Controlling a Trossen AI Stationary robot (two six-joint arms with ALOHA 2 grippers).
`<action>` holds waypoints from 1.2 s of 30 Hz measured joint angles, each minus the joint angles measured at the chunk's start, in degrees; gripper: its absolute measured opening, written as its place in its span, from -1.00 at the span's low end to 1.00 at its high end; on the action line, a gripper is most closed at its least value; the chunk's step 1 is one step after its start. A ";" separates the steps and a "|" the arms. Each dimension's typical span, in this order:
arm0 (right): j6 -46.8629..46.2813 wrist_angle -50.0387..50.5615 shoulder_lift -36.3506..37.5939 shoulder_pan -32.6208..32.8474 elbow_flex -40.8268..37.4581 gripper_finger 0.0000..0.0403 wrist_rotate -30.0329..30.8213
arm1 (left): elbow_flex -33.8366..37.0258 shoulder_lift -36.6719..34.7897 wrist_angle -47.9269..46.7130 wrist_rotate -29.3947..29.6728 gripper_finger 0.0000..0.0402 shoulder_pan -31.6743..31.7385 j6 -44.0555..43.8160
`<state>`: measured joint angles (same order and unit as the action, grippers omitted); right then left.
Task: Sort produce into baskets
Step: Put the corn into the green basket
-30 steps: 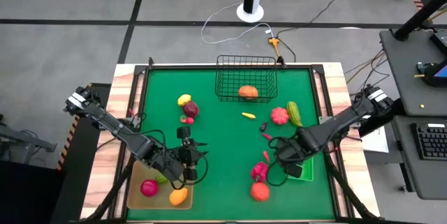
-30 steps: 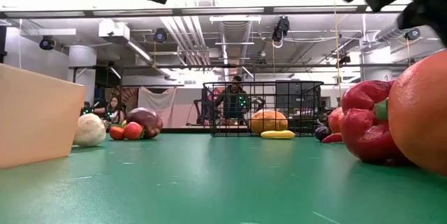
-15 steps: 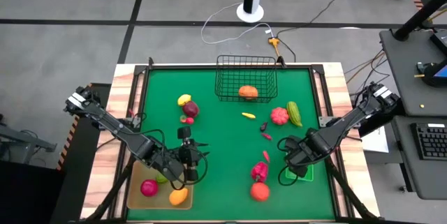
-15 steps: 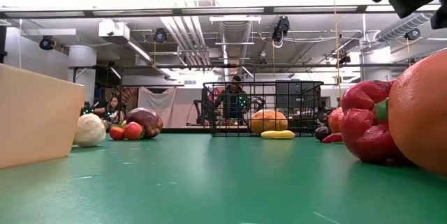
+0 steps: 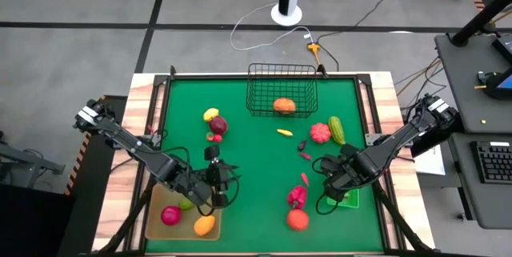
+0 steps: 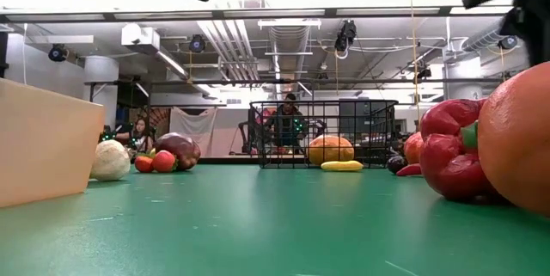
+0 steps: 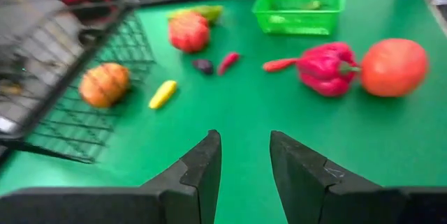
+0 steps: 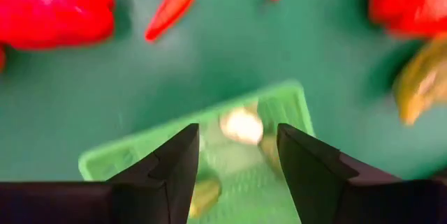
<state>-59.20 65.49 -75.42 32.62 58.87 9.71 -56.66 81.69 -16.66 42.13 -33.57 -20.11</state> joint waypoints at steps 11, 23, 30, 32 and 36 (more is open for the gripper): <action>11.33 -8.81 -0.02 -3.48 0.00 -0.07 13.67 | -11.18 0.81 -23.43 -8.21 -0.47 1.41 -15.18; 29.10 -24.19 -0.02 -8.38 -0.78 -0.07 29.96 | -16.79 2.38 -35.29 -9.71 -0.47 1.44 -12.24; 36.79 -34.59 -0.02 -11.23 -0.81 -0.07 35.28 | -16.81 2.23 -35.36 -8.85 -0.47 2.28 -13.98; 36.74 -35.39 -0.02 -12.90 -0.73 -0.07 34.78 | -16.77 2.22 -35.34 -9.56 -0.47 2.57 -11.16; 36.70 -35.80 -0.42 -16.78 -0.53 -0.07 29.56 | -15.78 1.92 -35.15 -9.78 -0.49 3.43 -5.11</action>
<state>-22.50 29.69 -75.84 15.84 58.35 39.27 -72.44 83.61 -51.81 32.34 -30.15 -25.22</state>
